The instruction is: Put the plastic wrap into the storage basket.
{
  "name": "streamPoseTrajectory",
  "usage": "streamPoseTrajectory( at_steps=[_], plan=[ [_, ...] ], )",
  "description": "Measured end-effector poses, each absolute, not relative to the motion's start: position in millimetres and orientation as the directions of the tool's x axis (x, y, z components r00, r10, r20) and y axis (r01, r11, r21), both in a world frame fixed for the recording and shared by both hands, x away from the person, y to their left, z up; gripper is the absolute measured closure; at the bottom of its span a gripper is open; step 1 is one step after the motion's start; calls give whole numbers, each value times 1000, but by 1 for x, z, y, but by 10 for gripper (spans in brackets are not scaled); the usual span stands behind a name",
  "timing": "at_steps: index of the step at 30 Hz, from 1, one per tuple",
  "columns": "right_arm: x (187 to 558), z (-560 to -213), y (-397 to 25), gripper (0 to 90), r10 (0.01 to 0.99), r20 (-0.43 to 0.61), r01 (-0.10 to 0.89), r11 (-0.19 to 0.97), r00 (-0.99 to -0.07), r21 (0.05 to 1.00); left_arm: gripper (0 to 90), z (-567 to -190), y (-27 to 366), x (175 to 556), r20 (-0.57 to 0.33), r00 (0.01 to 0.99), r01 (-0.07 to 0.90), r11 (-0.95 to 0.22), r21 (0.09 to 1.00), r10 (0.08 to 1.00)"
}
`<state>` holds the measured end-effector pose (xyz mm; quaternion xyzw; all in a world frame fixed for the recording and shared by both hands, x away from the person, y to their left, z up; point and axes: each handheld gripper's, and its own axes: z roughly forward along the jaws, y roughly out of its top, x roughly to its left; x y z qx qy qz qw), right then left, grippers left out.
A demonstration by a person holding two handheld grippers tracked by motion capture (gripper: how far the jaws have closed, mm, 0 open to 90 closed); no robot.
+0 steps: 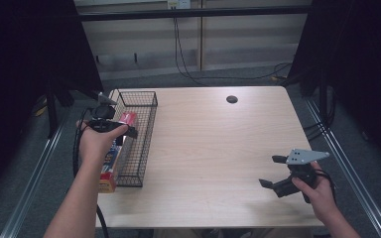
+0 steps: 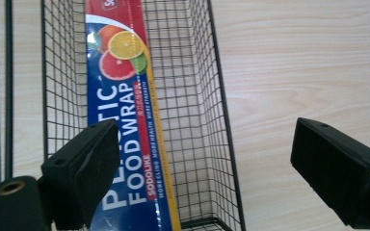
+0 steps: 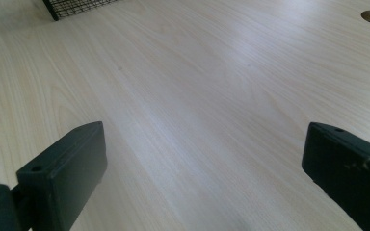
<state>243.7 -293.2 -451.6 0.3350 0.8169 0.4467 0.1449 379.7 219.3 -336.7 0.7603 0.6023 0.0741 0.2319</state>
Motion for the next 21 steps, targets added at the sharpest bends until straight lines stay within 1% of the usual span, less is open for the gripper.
streamPoseTrajectory(
  at_steps=[10, 15, 21],
  plan=[
    [247, -453, -291, 16, 674, 65, 418, 377, -736, 827, 107, -334, 200, 373, -184, 338, 857, -221, 466, 923],
    [247, -452, -289, 16, 668, 58, 414, 389, -742, 823, 107, -335, 188, 370, -175, 362, 841, -240, 484, 916],
    [247, -452, -289, 16, 665, 55, 411, 392, -745, 823, 106, -336, 174, 369, -187, 393, 828, -258, 497, 900]
  ],
)
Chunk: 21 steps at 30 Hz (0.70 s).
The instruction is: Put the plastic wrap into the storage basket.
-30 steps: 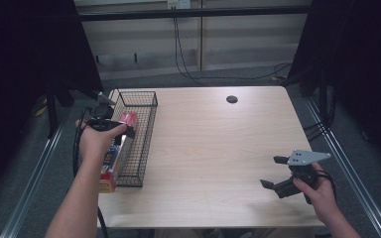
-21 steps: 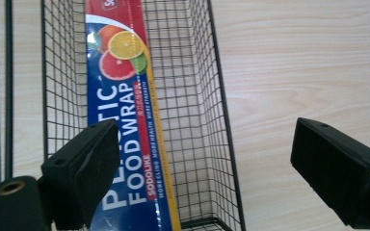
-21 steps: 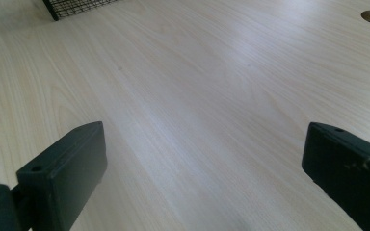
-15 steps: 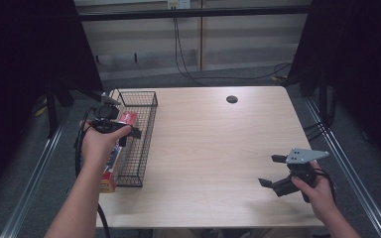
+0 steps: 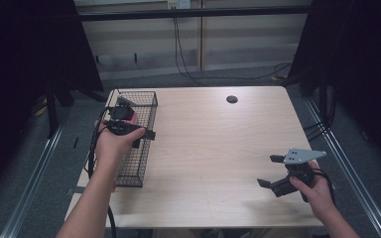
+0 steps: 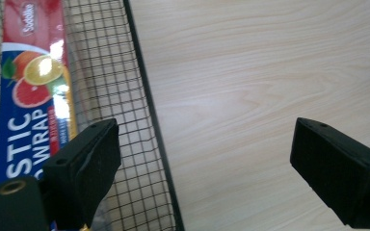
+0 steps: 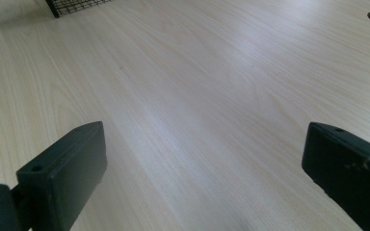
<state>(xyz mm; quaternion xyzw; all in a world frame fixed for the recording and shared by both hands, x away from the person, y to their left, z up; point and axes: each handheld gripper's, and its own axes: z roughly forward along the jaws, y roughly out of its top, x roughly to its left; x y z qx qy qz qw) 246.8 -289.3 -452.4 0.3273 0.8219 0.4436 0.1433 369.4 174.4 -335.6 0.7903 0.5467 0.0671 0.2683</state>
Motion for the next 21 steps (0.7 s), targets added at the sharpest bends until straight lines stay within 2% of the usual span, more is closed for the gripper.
streamPoseTrajectory(
  at_steps=[21],
  plan=[
    [244, -453, -290, 16, 665, 47, 410, 401, -745, 819, 105, -360, 133, 366, -199, 467, 794, -311, 522, 861]
  ],
)
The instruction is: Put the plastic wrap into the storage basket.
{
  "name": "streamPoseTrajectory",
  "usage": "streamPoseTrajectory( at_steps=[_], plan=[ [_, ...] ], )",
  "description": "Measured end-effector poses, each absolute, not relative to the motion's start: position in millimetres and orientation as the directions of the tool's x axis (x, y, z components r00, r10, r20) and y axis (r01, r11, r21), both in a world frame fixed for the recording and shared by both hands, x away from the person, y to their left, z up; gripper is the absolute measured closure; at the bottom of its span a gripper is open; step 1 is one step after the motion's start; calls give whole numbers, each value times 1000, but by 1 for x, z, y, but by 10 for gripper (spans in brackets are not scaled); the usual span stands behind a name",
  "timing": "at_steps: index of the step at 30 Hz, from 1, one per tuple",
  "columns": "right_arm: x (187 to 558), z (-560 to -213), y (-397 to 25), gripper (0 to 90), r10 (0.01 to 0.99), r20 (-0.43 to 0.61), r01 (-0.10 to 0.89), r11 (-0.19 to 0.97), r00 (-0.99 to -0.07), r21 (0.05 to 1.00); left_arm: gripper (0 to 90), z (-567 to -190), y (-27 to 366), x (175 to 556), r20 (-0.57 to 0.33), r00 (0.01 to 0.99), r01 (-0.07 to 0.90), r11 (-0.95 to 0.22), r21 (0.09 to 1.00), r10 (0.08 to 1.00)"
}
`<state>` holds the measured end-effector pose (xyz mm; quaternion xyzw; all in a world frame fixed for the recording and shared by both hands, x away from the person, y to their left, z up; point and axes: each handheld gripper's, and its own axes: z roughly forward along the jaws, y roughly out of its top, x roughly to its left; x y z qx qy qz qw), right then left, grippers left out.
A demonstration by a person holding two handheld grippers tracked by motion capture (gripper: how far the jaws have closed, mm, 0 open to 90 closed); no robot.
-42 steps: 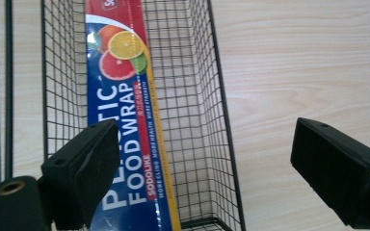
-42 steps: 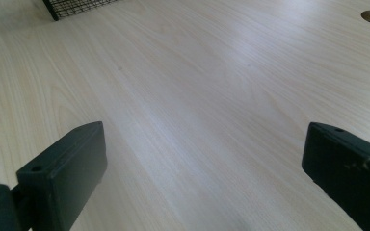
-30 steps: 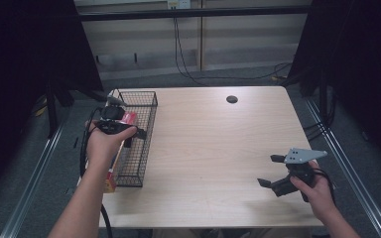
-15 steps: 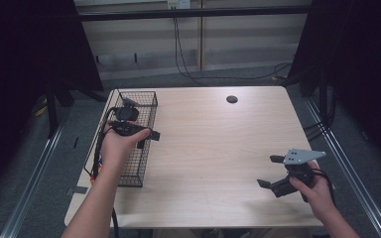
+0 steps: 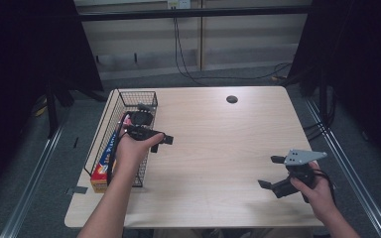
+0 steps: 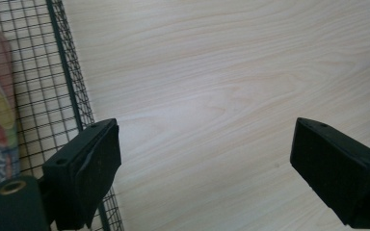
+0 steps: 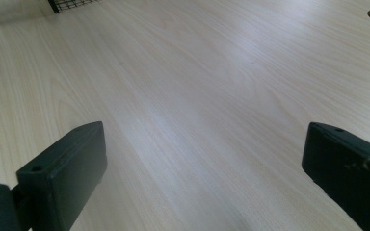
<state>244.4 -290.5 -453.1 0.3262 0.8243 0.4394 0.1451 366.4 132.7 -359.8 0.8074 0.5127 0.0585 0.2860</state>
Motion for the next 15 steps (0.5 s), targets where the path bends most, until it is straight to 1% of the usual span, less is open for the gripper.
streamPoseTrajectory(
  at_steps=[5, 15],
  plan=[
    [244, -454, -291, 16, 667, 49, 413, 400, -743, 818, 103, -365, 122, 364, -204, 494, 784, -331, 525, 845],
    [243, -454, -292, 15, 672, 45, 414, 401, -739, 817, 102, -379, 109, 360, -223, 512, 776, -336, 534, 829]
  ],
)
